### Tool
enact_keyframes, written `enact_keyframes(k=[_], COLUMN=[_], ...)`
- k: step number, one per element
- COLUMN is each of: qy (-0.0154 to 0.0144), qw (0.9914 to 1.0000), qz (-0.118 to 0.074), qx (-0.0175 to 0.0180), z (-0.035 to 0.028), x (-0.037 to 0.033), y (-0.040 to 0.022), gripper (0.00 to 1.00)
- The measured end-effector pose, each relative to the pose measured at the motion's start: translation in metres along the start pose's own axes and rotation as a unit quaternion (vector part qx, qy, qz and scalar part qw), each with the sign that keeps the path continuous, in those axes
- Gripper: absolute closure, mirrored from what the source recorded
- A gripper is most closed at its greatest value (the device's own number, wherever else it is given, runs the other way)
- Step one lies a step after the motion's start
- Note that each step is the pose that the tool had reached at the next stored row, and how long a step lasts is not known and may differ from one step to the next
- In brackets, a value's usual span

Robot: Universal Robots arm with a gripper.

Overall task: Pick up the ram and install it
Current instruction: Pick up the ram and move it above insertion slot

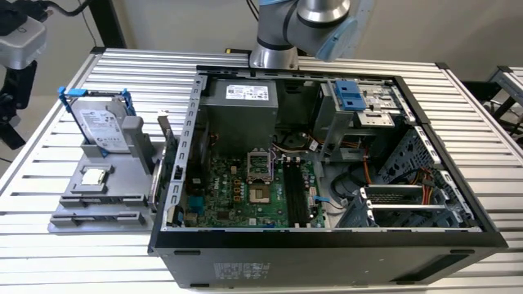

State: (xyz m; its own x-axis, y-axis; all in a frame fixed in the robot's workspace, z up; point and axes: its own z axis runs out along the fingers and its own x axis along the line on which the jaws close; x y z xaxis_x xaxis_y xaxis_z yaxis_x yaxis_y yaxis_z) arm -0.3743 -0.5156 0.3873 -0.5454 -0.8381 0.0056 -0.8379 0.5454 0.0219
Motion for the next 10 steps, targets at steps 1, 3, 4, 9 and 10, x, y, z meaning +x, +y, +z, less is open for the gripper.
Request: enact_keyframes(k=[1, 3, 4, 9, 10], qy=[0.0010, 0.0017, 0.0014, 0.0015, 0.0016], qw=[0.99998, 0.99979, 0.99963, 0.99801, 0.99745], qz=[-0.007, -0.020, -0.027, -0.063, -0.071], qx=[0.0013, 0.0039, 0.0049, 0.0060, 0.0060], z=[0.0000, 0.0000, 0.0000, 0.0005, 0.0007], x=[0.0000, 0.0000, 0.0000, -0.0002, -0.0003], y=[0.0000, 0.0000, 0.0000, 0.0002, 0.0002], gripper=[1.00, 1.00, 1.00, 1.00, 1.00])
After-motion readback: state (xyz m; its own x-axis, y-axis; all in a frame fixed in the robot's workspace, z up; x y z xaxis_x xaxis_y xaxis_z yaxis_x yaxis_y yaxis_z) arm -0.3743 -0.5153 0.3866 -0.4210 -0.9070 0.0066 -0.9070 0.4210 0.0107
